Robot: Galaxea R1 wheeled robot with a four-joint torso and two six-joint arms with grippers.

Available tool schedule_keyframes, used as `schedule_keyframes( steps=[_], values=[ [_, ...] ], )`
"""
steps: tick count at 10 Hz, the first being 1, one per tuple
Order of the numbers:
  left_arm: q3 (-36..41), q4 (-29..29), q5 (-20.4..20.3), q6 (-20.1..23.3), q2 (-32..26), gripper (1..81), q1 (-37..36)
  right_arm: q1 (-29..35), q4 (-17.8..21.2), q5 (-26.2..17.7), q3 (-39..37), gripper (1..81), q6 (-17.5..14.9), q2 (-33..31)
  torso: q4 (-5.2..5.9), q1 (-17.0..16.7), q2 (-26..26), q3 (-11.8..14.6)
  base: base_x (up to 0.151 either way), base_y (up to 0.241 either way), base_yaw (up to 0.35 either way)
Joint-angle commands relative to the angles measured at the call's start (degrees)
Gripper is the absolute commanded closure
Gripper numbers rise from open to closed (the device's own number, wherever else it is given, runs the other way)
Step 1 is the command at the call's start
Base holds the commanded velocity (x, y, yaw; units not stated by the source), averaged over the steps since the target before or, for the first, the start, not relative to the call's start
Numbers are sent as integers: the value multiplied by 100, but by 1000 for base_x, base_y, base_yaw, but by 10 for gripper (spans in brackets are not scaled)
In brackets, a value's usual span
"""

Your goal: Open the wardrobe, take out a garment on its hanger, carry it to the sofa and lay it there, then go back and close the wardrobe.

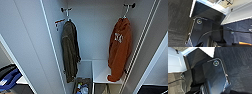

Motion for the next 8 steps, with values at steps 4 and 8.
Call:
schedule_keyframes(
  steps=[4,8],
  values=[
    [-1760,38,838,-13,1079,10,-97,-169,-1269,-475,-1909,10,-26,1546,0,-2,-2,5,0,0,0],
    [-2410,47,881,31,1571,10,-88,-178,-1586,-475,-2980,10,-26,2362,0,-2,-2,6,0,0,0]
  ],
)
